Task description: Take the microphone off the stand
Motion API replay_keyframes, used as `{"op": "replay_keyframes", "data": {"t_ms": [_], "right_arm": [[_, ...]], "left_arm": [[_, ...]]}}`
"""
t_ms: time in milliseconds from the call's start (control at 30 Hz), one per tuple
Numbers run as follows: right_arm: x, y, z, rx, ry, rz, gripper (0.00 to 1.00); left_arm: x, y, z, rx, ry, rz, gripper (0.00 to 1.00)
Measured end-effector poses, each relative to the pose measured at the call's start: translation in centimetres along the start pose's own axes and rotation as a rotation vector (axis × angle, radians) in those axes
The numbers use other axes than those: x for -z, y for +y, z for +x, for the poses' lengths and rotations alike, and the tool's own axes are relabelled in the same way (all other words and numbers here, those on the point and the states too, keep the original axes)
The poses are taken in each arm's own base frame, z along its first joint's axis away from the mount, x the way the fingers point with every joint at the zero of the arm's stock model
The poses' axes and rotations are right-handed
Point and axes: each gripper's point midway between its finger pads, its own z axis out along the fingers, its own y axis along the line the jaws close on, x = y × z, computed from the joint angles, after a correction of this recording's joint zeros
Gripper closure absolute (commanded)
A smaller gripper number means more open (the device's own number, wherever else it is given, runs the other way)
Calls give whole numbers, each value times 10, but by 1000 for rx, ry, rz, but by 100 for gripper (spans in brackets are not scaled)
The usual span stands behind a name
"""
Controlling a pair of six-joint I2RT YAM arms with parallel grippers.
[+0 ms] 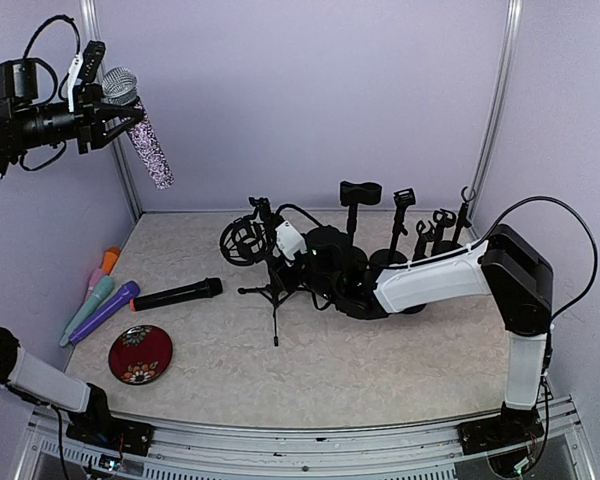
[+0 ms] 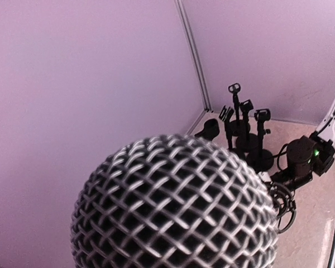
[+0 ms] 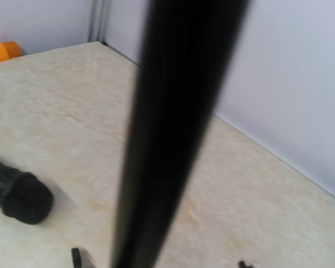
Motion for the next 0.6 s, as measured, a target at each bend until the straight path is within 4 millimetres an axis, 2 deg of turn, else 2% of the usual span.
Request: {"op": "replay_keyframes", "data": {"t_ms": [100, 200, 233, 267, 333, 433, 467, 533, 600], "right_arm": [[3, -8, 2, 5, 10, 38, 48], [8, -13, 5, 5, 23, 62, 48], [9, -15, 6, 4, 28, 69, 48], [11, -17, 6, 2, 31, 76, 49], [13, -19, 8, -6, 36, 86, 49], [16, -21, 10, -23, 41, 96, 50], [17, -22, 11, -30, 42, 99, 50], [18, -23, 11, -42, 42, 102, 50], [19, -24, 12, -50, 44, 105, 50]], "left_arm": [[4, 14, 31, -25, 119, -78, 74], [2, 25, 86, -29, 293, -135, 79], [1, 28, 119, -24, 387, -154, 80], [1, 29, 143, -15, 455, -157, 82], [4, 24, 211, 16, 640, -143, 83], [15, 5, 286, 35, 846, -92, 83], [20, -2, 305, 39, 899, -75, 83], [27, -12, 329, 31, 971, -53, 82], [29, -13, 337, 13, 1003, -53, 82]]}}
